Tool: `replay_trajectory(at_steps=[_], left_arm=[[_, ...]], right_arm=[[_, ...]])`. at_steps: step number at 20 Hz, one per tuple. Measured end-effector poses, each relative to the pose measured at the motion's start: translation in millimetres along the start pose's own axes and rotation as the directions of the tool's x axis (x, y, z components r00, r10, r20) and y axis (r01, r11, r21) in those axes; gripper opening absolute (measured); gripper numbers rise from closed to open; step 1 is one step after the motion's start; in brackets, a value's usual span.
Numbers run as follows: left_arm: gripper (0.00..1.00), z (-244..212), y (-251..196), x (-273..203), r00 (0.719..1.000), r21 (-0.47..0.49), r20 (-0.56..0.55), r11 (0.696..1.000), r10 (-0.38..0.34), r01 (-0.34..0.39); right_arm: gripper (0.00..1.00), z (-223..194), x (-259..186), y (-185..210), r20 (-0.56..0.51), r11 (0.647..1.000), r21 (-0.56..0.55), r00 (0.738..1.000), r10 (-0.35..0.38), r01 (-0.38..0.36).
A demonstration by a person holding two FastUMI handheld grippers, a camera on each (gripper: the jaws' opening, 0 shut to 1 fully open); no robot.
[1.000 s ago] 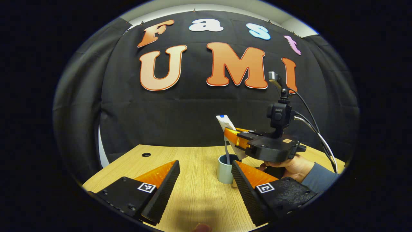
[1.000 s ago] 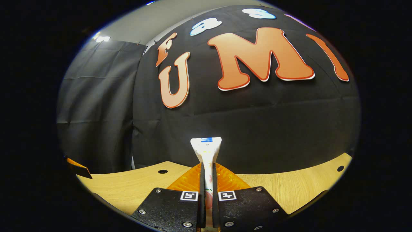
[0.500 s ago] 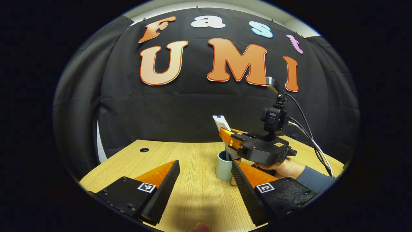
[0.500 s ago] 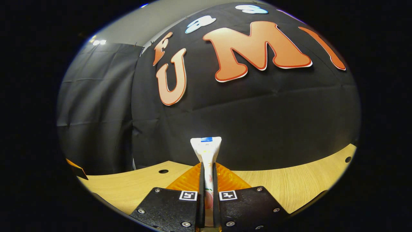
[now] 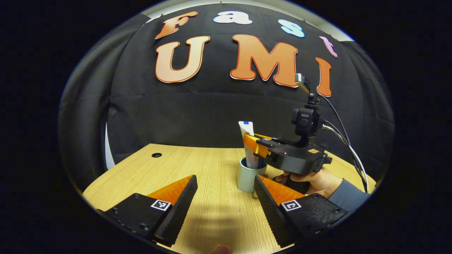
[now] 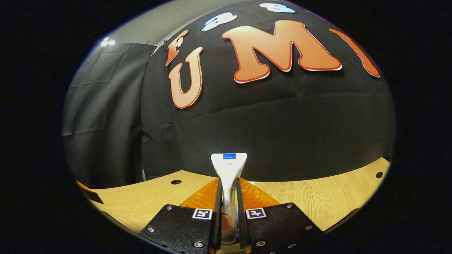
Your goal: Put the toothbrush and toothpaste on the desktop into the cup, then pick up the cup and place it on the coaster on the desktop.
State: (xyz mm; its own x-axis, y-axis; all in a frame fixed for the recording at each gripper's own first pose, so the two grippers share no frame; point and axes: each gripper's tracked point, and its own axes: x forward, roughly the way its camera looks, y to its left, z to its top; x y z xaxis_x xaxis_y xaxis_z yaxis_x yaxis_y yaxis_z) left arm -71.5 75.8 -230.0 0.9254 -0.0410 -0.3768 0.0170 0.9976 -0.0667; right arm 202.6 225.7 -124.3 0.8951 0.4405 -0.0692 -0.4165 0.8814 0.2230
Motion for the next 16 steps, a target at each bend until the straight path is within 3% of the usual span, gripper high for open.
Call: replay_trajectory(at_steps=[1, 2, 7, 10, 13, 14, 15, 16], left_arm=[[0.97, -3.3, -2.2, 1.0, 1.000, -0.003, -0.007, 1.000, -0.005, 0.005], [0.97, -5.5, -6.1, 2.9, 1.000, -0.009, -0.013, 1.000, -0.011, 0.011], [0.97, -17.8, -16.1, 13.1, 0.998, -0.024, -0.061, 0.999, -0.029, 0.028], [0.97, -15.3, -22.3, 21.0, 0.996, -0.007, -0.079, 0.999, -0.031, 0.031], [0.96, -8.1, -29.9, 33.8, 0.996, 0.016, -0.083, 0.999, -0.032, 0.033], [0.96, -3.4, -33.5, 38.9, 0.995, 0.017, -0.089, 0.999, -0.037, 0.038], [0.96, 0.0, -36.3, 44.2, 0.995, 0.014, -0.092, 0.999, -0.043, 0.044], [0.97, 4.0, -41.2, 49.9, 0.994, 0.013, -0.097, 0.999, -0.050, 0.052]], right_arm=[[0.15, -4.6, -3.8, -2.2, -0.027, 1.000, -0.018, 1.000, 0.004, -0.004], [0.23, -7.9, -8.7, -6.0, -0.050, 0.999, -0.036, 0.999, 0.003, -0.005], [0.26, -8.6, -34.3, -13.1, -0.102, 0.998, -0.057, 0.995, 0.009, -0.015], [0.20, 3.1, -53.7, -16.5, -0.110, 0.996, -0.086, 0.994, 0.001, -0.011], [0.31, 20.9, -77.6, -16.4, -0.115, 0.996, -0.089, 0.993, 0.020, -0.030], [0.38, 30.6, -87.9, -18.7, -0.102, 0.995, -0.099, 0.995, 0.015, -0.025], [0.54, 43.0, -97.7, -21.6, -0.085, 0.994, -0.112, 0.996, 0.009, -0.018], [0.60, 54.5, -106.7, -26.6, -0.069, 0.992, -0.124, 0.998, -0.004, -0.004]])
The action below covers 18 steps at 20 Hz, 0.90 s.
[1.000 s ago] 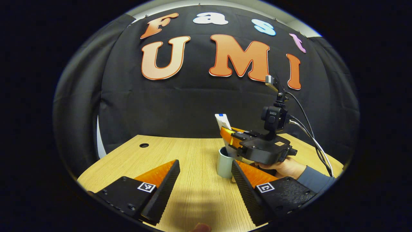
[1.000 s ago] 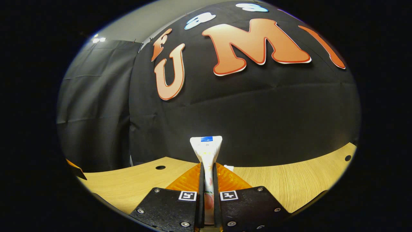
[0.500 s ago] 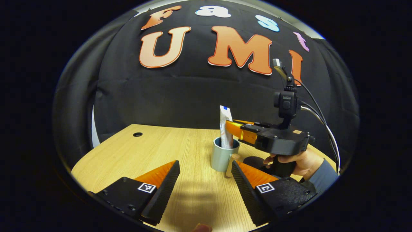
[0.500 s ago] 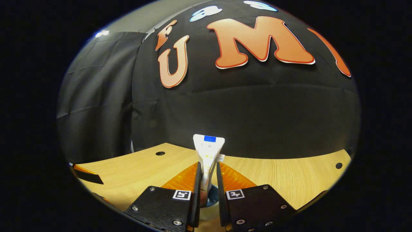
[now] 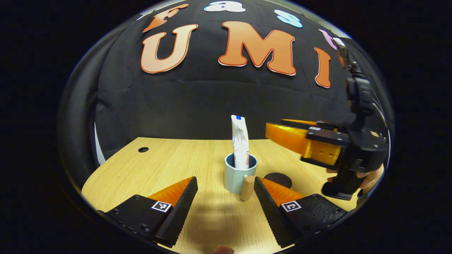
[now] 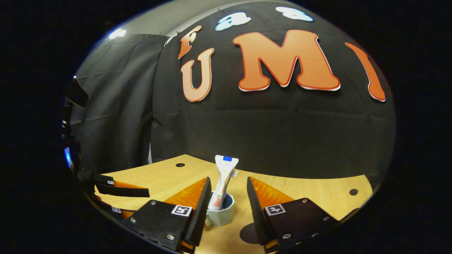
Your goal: Put the toothbrush and toothpaste on the desktop into the cup, then pick up the cup and place it on the coaster on the desktop.
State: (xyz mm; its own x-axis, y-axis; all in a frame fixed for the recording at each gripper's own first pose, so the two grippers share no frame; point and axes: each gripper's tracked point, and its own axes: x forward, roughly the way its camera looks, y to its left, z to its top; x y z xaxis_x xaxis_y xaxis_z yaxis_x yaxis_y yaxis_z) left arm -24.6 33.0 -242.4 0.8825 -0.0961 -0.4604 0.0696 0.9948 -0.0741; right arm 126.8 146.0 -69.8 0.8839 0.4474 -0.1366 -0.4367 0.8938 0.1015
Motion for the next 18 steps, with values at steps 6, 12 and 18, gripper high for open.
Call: replay_trajectory(at_steps=[6, 12, 18], left_arm=[[0.97, 5.0, -22.3, 36.2, 0.992, -0.044, -0.117, 0.998, -0.056, 0.051], [0.98, -18.1, -36.6, 74.7, 0.926, -0.113, -0.365, 0.992, -0.100, 0.062], [0.98, -46.5, -42.6, 89.3, 0.818, -0.151, -0.567, 0.989, -0.094, 0.009]], right_arm=[[0.91, 46.1, -55.7, -34.8, 0.066, 0.998, 0.002, 0.996, -0.057, 0.057], [0.93, 55.0, -97.7, -67.2, 0.078, 0.993, 0.014, 0.990, -0.115, 0.114], [0.93, 41.4, -122.6, -84.1, 0.064, 0.991, 0.053, 0.990, -0.127, 0.124]])
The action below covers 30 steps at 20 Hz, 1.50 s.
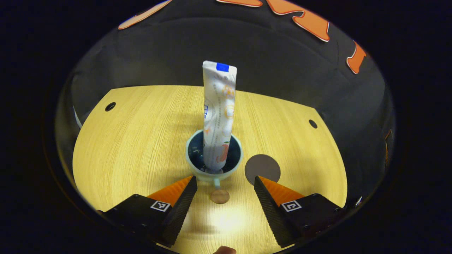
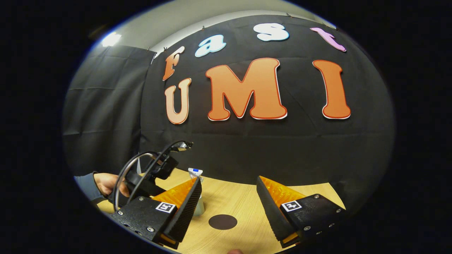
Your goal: Put the toothbrush and toothpaste on the desktop into the cup, then pick up the cup and place it on the coaster on the desktop.
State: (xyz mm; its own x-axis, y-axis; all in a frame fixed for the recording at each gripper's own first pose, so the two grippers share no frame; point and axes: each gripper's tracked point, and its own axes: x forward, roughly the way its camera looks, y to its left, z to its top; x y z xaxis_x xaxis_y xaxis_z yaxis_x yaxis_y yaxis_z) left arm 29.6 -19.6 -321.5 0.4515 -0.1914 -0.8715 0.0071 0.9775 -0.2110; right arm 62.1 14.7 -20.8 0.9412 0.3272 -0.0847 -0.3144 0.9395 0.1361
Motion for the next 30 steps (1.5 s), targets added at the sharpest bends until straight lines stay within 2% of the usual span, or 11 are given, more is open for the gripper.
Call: replay_trajectory(at_steps=[4, 7, 9, 11, 14, 16, 18, 19, 21, 29, 30], left_arm=[[0.97, -6.8, 3.2, 16.3, 0.995, 0.007, -0.069, 0.998, 0.068, -0.067], [0.97, -18.2, -1.5, 27.3, 0.988, -0.009, -0.135, 0.997, 0.076, -0.078], [0.96, -23.3, 2.8, 35.2, 0.980, -0.010, -0.166, 0.993, 0.112, -0.115], [0.91, -24.8, 8.8, 41.7, 0.973, -0.026, -0.180, 0.988, 0.143, -0.150], [0.70, -27.8, 19.5, 46.5, 0.963, -0.045, -0.194, 0.979, 0.185, -0.197], [0.55, -36.0, 20.9, 49.0, 0.961, -0.082, -0.215, 0.977, 0.175, -0.196], [0.31, -38.1, 22.9, 52.4, 0.958, -0.108, -0.223, 0.972, 0.182, -0.210], [0.31, -34.9, 23.1, 52.7, 0.958, -0.110, -0.219, 0.971, 0.183, -0.211], [0.29, -27.3, 23.3, 55.5, 0.961, -0.112, -0.208, 0.972, 0.181, -0.207], [0.26, 30.8, 26.0, 78.9, 0.976, -0.056, -0.131, 0.981, 0.176, -0.184], [0.26, 21.2, 12.6, 54.8, 0.976, -0.049, -0.125, 0.982, 0.176, -0.183]], right_arm=[[0.94, -9.2, -11.2, -3.9, -0.003, 1.000, 0.027, 1.000, 0.001, -0.001], [0.94, -18.0, -20.0, -4.1, -0.012, 0.999, 0.044, 1.000, 0.004, -0.003], [0.94, -22.0, -26.5, -2.7, -0.010, 0.998, 0.055, 1.000, 0.004, -0.004], [0.94, -26.6, -32.3, -1.0, -0.011, 0.998, 0.058, 1.000, 0.006, -0.005], [0.94, -29.6, -38.8, 0.1, -0.008, 0.998, 0.064, 1.000, 0.003, -0.003], [0.94, -36.0, -44.1, 1.9, -0.007, 0.997, 0.074, 1.000, 0.012, -0.011], [0.94, -44.0, -42.0, 4.3, -0.026, 0.997, 0.079, 1.000, 0.016, -0.014], [0.99, -47.0, -41.9, 2.5, -0.033, 0.997, 0.079, 0.999, 0.009, -0.007], [0.94, -46.2, -45.5, -0.1, -0.031, 0.996, 0.085, 1.000, 0.001, 0.001], [0.94, -24.8, -65.7, -24.1, 0.038, 0.994, 0.095, 0.997, -0.064, 0.060], [0.93, -23.8, -68.7, -27.3, 0.041, 0.993, 0.099, 0.997, -0.072, 0.068]])
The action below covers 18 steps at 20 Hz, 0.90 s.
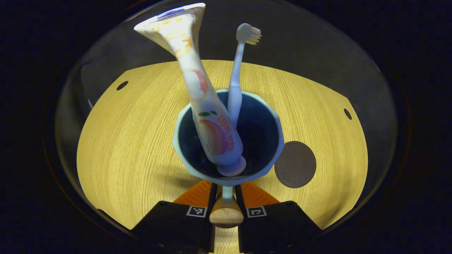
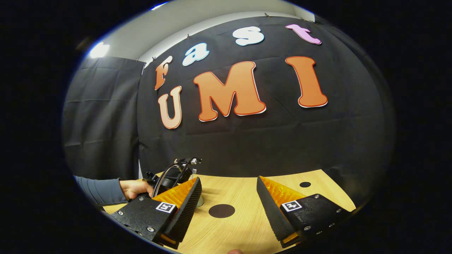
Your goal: Put the toothbrush and toothpaste on the desktop into the cup, then pick up the cup and place it on the coaster on the desktop.
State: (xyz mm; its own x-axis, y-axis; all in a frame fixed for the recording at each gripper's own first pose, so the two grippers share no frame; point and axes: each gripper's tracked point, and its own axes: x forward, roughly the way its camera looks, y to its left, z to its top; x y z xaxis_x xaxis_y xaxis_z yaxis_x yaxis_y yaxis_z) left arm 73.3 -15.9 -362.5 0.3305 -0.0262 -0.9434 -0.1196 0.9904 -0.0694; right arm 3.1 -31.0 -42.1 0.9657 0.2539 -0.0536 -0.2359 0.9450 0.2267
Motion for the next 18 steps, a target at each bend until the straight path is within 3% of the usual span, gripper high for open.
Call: replay_trajectory(at_steps=[2, 3, 4, 6, 9, 18], left_arm=[[0.26, 5.7, -29.9, -19.0, 1.000, 0.019, 0.018, 1.000, 0.009, -0.010], [0.26, -11.0, -28.5, 1.2, 1.000, 0.025, 0.027, 1.000, 0.009, -0.010], [0.26, -4.8, -36.7, -27.6, 0.999, 0.030, 0.034, 1.000, 0.004, -0.005], [0.26, -1.1, -27.3, -21.5, 0.999, 0.048, 0.048, 0.999, -0.004, 0.002], [0.26, 1.3, -53.4, -41.4, 0.997, 0.087, 0.078, 0.996, -0.022, 0.015], [0.26, -29.0, -110.0, -81.7, 0.978, 0.262, 0.128, 0.957, -0.163, 0.126]], right_arm=[[0.93, 3.9, -4.8, -5.6, 0.014, 1.000, 0.003, 1.000, -0.018, 0.018], [0.93, 5.7, -5.1, -8.7, 0.019, 1.000, 0.006, 0.999, -0.026, 0.026], [0.93, 5.7, -7.1, -11.1, 0.020, 0.999, 0.008, 0.999, -0.035, 0.035], [0.93, 7.5, -10.2, -17.0, 0.023, 0.999, 0.004, 0.998, -0.053, 0.053], [0.93, 15.9, -19.5, -29.5, 0.039, 0.996, -0.015, 0.995, -0.092, 0.092], [0.93, 55.4, -79.6, -64.8, 0.119, 0.976, -0.070, 0.973, -0.199, 0.208]])
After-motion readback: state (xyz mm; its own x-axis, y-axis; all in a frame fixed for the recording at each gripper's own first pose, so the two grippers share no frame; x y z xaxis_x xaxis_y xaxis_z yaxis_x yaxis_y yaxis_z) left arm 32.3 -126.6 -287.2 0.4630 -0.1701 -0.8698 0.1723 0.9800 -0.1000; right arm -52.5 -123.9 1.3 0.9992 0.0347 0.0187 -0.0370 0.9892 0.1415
